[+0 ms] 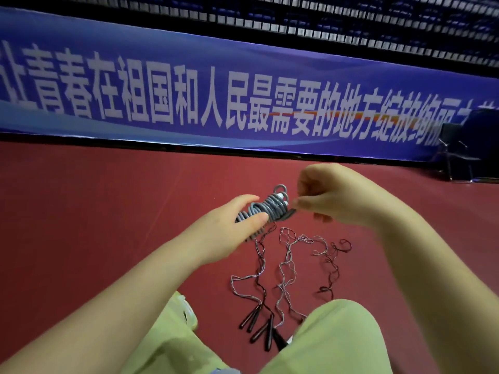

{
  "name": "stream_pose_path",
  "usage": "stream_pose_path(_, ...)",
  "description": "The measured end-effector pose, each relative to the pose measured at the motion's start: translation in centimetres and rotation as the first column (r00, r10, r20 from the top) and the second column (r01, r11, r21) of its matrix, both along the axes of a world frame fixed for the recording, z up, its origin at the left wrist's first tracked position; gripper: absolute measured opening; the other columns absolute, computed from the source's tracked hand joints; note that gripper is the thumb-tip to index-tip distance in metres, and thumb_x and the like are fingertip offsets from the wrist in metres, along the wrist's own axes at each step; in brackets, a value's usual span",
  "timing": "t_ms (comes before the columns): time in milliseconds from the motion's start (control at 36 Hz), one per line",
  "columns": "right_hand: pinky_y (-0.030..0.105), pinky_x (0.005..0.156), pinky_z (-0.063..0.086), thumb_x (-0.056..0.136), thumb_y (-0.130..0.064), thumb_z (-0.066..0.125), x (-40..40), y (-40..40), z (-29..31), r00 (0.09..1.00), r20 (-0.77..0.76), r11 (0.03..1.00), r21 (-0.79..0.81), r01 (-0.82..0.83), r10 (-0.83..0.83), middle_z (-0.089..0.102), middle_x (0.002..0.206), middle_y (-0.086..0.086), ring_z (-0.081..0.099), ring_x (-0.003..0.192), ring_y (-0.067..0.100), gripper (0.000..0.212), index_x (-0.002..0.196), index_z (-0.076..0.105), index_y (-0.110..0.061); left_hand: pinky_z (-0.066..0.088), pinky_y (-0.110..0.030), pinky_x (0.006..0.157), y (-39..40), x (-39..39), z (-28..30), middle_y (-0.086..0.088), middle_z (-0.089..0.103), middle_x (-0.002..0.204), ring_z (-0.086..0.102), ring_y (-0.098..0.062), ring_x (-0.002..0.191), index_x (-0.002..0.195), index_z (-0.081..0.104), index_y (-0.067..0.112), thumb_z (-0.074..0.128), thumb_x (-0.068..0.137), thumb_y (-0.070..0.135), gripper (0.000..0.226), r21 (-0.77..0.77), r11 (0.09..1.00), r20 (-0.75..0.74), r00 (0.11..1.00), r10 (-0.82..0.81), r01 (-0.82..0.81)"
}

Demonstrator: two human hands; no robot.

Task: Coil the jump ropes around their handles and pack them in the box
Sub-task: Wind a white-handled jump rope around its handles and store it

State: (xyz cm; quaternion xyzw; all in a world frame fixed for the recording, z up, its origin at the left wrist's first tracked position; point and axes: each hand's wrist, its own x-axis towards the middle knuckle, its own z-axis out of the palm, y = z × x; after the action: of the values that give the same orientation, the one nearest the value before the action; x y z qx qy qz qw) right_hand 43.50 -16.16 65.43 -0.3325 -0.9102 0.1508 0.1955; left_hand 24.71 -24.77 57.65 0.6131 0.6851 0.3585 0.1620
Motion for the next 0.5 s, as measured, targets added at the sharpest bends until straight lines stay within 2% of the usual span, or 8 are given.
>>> stream_pose_path(83,0.021,0.047,0.045,0.085,-0.029,0.07,0.2,-0.5,0.7,0.993,0.116,0.997,0.073,0.024,-0.032,0.062,0.06,-0.004,0.057,0.048,0.005,0.019,0.073,0.058,-0.021,0.042,-0.027,0.079,0.1,0.4,0.1,0.012,0.057,0.123,0.055,-0.009,0.097,0.137,0.042,0.043,0.04,0.098,0.047,0.04,0.019,0.999,-0.008,0.999,-0.037,0.037)
stream_pose_path(167,0.023,0.047,0.038,0.086,-0.037,0.067,-0.2,-1.0,0.9,0.951,0.295,0.978,0.207,0.027,-0.088,0.058,0.061,-0.004,0.05,0.05,0.01,0.026,0.069,0.057,-0.019,0.043,-0.031,0.094,0.1,0.6,0.2,0.014,0.056,0.128,0.054,-0.01,0.111,0.138,0.042,0.043,0.044,0.096,0.047,0.042,0.018,0.999,-0.083,0.996,-0.043,0.045)
stream_pose_path(250,0.025,0.047,0.029,0.088,-0.045,0.062,-0.7,-1.2,0.9,0.933,0.335,0.957,0.287,0.031,-0.13,0.049,0.056,-0.002,0.038,0.048,0.011,0.038,0.064,0.052,-0.017,0.045,-0.031,0.091,0.2,0.5,0.2,0.014,0.059,0.119,0.057,-0.011,0.106,0.132,0.044,0.044,0.049,0.092,0.048,0.04,0.023,0.999,-0.096,0.995,-0.023,0.025)
stream_pose_path(306,0.026,0.047,0.026,0.088,-0.047,0.06,-0.7,-1.1,1.0,0.964,0.254,0.974,0.225,0.024,-0.083,0.044,0.056,-0.002,0.035,0.049,0.012,0.04,0.064,0.051,-0.016,0.047,-0.031,0.085,0.4,0.1,0.3,0.012,0.061,0.109,0.06,-0.011,0.096,0.127,0.045,0.044,0.053,0.09,0.048,0.038,0.036,0.999,-0.034,0.999,0.007,-0.006)
stream_pose_path(361,0.028,0.05,0.034,0.088,-0.047,0.06,-0.5,-0.7,1.0,0.99,0.141,0.994,0.107,-0.028,0.013,0.051,0.062,-0.002,0.042,0.053,0.013,0.034,0.074,0.06,-0.016,0.048,-0.032,0.08,0.5,-0.1,0.5,0.01,0.063,0.099,0.064,-0.012,0.087,0.12,0.046,0.044,0.058,0.088,0.047,0.034,0.048,0.999,0.047,0.999,0.021,-0.023)
stream_pose_path(417,0.036,0.07,0.05,0.089,-0.048,0.06,-0.4,-0.1,0.6,0.987,-0.037,0.987,-0.025,-0.156,0.155,0.066,0.082,-0.001,0.061,0.075,0.018,0.029,0.093,0.068,-0.02,0.05,-0.034,0.081,0.6,-0.2,0.6,0.008,0.064,0.097,0.066,-0.013,0.085,0.115,0.044,0.044,0.059,0.087,0.045,0.031,0.065,0.998,0.101,0.995,0.008,-0.014)
stream_pose_path(472,0.04,0.09,0.049,0.084,-0.048,0.06,-0.2,0.7,-0.3,0.907,-0.311,0.922,-0.172,-0.348,0.284,0.07,0.102,-0.001,0.064,0.1,0.022,0.032,0.1,0.07,-0.023,0.05,-0.037,0.089,0.6,-0.1,0.8,0.004,0.064,0.104,0.066,-0.015,0.091,0.117,0.042,0.045,0.058,0.089,0.042,0.033,0.087,0.996,0.144,0.989,-0.021,0.009)
stream_pose_path(500,0.04,0.094,0.047,0.082,-0.046,0.061,-0.2,1.0,-0.7,0.836,-0.445,0.859,-0.235,-0.455,0.321,0.07,0.107,0.002,0.062,0.105,0.025,0.032,0.098,0.072,-0.021,0.048,-0.038,0.092,0.5,0.0,0.9,0.003,0.064,0.107,0.065,-0.014,0.095,0.122,0.04,0.045,0.058,0.09,0.041,0.036,0.089,0.996,0.171,0.985,-0.038,0.023)
